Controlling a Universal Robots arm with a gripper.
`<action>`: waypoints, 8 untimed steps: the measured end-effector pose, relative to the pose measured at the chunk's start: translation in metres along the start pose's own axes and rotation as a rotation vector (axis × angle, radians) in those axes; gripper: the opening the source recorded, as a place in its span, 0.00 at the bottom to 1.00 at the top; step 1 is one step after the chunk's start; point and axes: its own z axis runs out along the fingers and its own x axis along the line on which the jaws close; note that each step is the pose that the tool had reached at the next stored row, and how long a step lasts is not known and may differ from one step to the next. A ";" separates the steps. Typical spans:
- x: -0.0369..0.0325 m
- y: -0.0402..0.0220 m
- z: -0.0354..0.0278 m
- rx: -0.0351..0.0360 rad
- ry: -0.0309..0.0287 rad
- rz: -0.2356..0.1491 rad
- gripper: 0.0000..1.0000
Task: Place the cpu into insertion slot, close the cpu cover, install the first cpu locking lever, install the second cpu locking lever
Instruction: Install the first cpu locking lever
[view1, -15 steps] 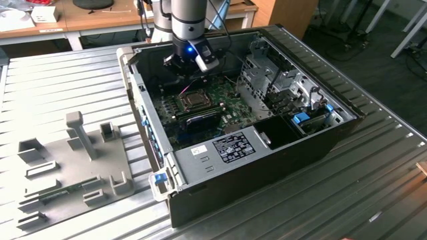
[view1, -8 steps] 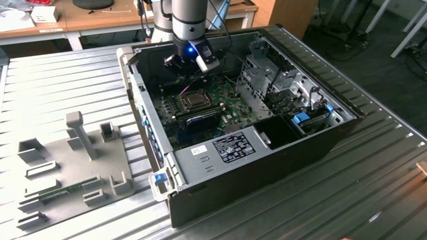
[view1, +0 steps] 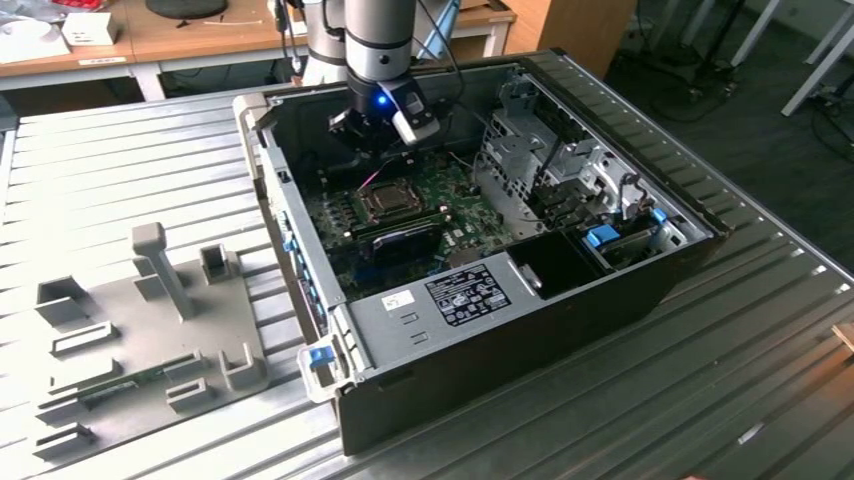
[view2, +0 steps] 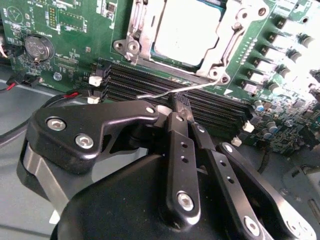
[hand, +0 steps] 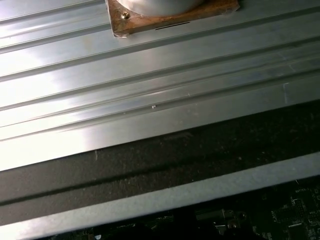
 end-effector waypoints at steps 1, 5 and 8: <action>-0.0004 0.0001 0.0004 0.0000 0.0000 0.000 0.10; -0.0019 0.0002 0.0017 0.0001 0.0001 0.000 0.10; -0.0030 0.0003 0.0026 0.0001 0.0001 0.000 0.10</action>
